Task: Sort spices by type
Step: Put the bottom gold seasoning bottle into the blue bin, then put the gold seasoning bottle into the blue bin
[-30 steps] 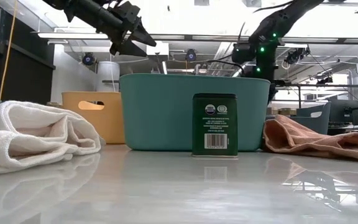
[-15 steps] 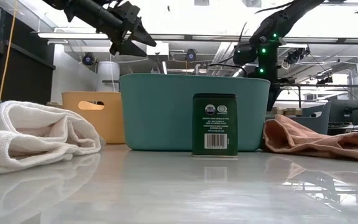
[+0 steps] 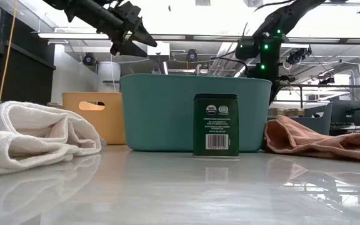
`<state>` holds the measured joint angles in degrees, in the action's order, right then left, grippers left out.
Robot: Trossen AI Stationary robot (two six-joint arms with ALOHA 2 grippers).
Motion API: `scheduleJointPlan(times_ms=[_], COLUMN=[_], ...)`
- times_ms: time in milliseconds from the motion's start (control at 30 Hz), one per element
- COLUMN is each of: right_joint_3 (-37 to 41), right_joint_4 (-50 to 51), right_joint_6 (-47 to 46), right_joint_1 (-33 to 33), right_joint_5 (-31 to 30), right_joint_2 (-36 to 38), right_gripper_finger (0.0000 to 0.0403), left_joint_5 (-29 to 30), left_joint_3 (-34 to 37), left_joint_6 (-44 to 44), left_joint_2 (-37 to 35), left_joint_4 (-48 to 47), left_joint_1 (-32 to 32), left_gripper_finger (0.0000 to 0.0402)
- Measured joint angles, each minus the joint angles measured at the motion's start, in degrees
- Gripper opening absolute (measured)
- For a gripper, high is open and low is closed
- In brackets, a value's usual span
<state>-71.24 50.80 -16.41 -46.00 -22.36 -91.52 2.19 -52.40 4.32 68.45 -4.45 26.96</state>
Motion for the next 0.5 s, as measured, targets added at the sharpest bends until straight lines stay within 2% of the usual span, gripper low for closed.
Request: scheduleJointPlan(times_ms=[200,267,333,433,500], right_joint_3=[0.00,0.00,0.00,0.00,0.00], right_joint_4=[-2.13,-3.35,-4.82,-7.59,-9.85], right_joint_6=[-0.12,-0.19,-0.68,-2.63,-3.89], right_joint_1=[-0.15,-0.15,-0.13,-0.11,-0.11], right_joint_5=[2.01,4.03,5.94,9.56,12.45], right_joint_2=[2.24,3.34,4.56,6.24,7.02], right_gripper_finger=[0.0000,0.0000,0.0000,0.0000,0.0000], left_joint_5=[-0.01,0.36,2.43,11.49,15.34], left_joint_3=[-0.32,-3.57,-9.50,-18.34,-21.55], left_joint_6=[1.06,3.07,3.97,3.61,4.22], left_joint_2=[0.01,0.17,0.17,1.16,2.00], left_joint_4=[-1.51,-8.28,-18.97,-33.99,-39.55], left_joint_1=[0.01,0.54,2.06,5.31,9.08], left_gripper_finger=[0.0323,0.0323,0.0323,0.0323,0.0323])
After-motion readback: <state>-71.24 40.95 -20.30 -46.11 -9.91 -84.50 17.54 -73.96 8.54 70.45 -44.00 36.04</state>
